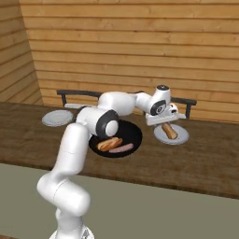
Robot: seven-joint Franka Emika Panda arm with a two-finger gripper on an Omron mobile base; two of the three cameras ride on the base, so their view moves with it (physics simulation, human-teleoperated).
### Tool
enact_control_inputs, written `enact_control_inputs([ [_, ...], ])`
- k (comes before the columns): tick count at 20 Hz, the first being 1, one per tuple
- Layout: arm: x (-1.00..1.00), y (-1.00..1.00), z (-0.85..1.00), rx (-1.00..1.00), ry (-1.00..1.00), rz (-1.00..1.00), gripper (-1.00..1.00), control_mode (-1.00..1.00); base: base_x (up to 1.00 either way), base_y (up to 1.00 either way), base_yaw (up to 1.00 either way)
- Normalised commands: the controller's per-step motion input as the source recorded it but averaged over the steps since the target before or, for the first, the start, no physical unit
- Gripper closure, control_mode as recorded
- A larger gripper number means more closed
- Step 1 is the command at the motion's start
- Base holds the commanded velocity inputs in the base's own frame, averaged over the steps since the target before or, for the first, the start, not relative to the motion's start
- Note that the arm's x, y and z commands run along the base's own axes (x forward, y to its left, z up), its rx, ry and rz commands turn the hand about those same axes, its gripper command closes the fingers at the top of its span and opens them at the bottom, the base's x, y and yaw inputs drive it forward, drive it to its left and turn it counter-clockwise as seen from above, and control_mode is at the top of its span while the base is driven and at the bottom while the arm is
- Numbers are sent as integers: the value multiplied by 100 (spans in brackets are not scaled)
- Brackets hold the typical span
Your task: Place one bun and one sausage from the bowl on each plate.
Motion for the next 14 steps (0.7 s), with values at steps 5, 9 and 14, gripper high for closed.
enact_control_inputs([
  [5,-57,86,35,0,-1,-4,-100,-100,0,0,0],
  [9,-43,84,33,1,0,0,-100,-100,0,0,0],
  [14,-41,80,20,3,4,0,-100,-100,0,0,0],
])
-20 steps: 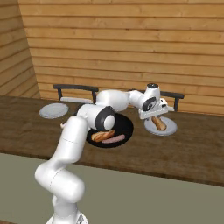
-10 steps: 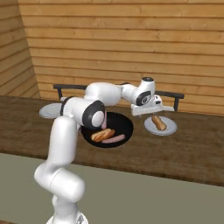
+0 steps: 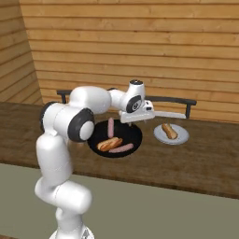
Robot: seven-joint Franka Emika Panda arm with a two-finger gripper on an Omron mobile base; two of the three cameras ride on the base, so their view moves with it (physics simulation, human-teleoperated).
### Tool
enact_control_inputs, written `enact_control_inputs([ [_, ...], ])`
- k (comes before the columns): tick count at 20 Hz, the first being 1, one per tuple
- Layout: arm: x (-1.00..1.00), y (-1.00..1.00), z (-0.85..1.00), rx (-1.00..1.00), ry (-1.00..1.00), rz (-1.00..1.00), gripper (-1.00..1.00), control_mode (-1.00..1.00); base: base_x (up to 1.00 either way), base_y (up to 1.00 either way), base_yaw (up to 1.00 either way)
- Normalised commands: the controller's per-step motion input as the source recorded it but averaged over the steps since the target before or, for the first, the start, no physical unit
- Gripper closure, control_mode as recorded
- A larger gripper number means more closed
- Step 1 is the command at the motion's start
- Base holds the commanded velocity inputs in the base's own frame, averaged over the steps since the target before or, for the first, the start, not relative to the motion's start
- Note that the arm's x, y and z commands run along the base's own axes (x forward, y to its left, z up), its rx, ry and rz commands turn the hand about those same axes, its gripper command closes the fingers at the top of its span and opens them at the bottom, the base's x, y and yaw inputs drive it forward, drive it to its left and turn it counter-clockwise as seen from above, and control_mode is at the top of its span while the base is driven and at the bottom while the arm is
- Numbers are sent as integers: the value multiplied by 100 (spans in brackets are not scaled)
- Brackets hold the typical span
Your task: Place one bun and one sausage from the bowl on each plate.
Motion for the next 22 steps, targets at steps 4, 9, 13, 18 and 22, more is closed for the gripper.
enact_control_inputs([
  [4,-33,76,15,5,2,0,-100,-100,0,0,0],
  [9,-16,68,7,4,3,0,-100,-100,0,0,0],
  [13,-1,48,0,3,0,0,-100,-100,0,0,0],
  [18,0,26,0,1,0,1,-100,-100,0,0,0],
  [22,0,23,0,0,0,1,-100,-100,0,0,0],
])
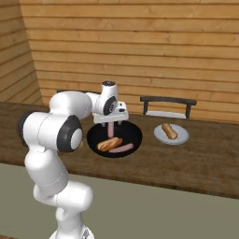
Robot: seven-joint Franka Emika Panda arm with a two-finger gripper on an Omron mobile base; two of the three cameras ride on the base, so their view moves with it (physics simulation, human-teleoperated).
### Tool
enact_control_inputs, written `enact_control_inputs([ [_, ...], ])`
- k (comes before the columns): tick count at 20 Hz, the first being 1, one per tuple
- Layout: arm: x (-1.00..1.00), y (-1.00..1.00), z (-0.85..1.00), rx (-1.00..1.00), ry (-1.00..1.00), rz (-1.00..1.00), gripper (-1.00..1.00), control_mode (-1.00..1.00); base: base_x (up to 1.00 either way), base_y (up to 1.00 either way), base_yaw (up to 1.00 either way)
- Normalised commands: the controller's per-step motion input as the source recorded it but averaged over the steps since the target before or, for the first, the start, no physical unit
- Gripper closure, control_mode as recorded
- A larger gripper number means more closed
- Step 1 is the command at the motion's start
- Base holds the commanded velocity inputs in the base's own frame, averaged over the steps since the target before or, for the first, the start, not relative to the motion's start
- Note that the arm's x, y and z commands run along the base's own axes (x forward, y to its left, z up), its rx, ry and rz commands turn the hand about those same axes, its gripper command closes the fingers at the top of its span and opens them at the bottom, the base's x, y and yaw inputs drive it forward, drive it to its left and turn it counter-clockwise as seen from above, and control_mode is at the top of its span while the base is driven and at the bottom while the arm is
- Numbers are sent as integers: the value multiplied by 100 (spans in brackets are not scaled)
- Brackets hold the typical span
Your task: Place one bun and one sausage from the bowl on each plate.
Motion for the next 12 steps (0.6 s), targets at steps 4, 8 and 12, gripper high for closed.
enact_control_inputs([
  [4,0,13,0,1,0,2,-100,-100,0,0,0],
  [8,0,1,-6,5,0,2,-100,-100,0,0,0],
  [12,23,10,-24,5,-1,0,-100,-100,0,0,0],
])
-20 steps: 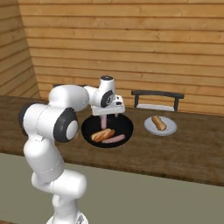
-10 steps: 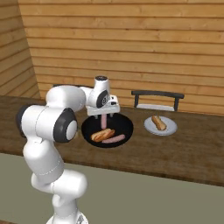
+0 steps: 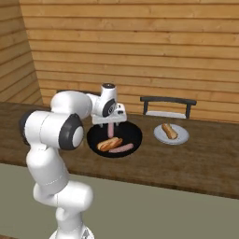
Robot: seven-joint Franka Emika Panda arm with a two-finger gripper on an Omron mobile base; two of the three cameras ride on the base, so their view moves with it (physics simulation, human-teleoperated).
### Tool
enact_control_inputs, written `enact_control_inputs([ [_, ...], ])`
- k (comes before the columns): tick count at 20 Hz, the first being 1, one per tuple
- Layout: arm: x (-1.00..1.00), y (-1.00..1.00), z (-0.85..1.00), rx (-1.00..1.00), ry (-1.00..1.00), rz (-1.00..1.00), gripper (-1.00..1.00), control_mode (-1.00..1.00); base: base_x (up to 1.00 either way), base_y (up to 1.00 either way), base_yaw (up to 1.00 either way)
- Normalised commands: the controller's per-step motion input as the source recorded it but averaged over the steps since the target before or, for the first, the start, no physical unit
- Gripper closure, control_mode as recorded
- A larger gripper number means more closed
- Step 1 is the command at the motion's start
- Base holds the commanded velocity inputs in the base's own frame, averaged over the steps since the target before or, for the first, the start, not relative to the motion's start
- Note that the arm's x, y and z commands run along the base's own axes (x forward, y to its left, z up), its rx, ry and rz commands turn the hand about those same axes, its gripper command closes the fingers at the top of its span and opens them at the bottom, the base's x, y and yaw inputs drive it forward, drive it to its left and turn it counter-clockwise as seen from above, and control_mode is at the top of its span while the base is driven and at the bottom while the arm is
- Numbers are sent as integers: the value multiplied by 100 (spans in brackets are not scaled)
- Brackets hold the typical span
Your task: Place one bun and one sausage from the bowl on each plate.
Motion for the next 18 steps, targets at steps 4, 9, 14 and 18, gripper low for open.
enact_control_inputs([
  [4,51,5,-33,4,0,0,-100,-100,0,0,0],
  [9,64,0,-47,7,0,0,-100,-100,0,0,0],
  [14,39,0,-53,5,0,0,-100,-100,0,0,0],
  [18,15,0,-26,2,0,0,-100,-100,0,0,0],
])
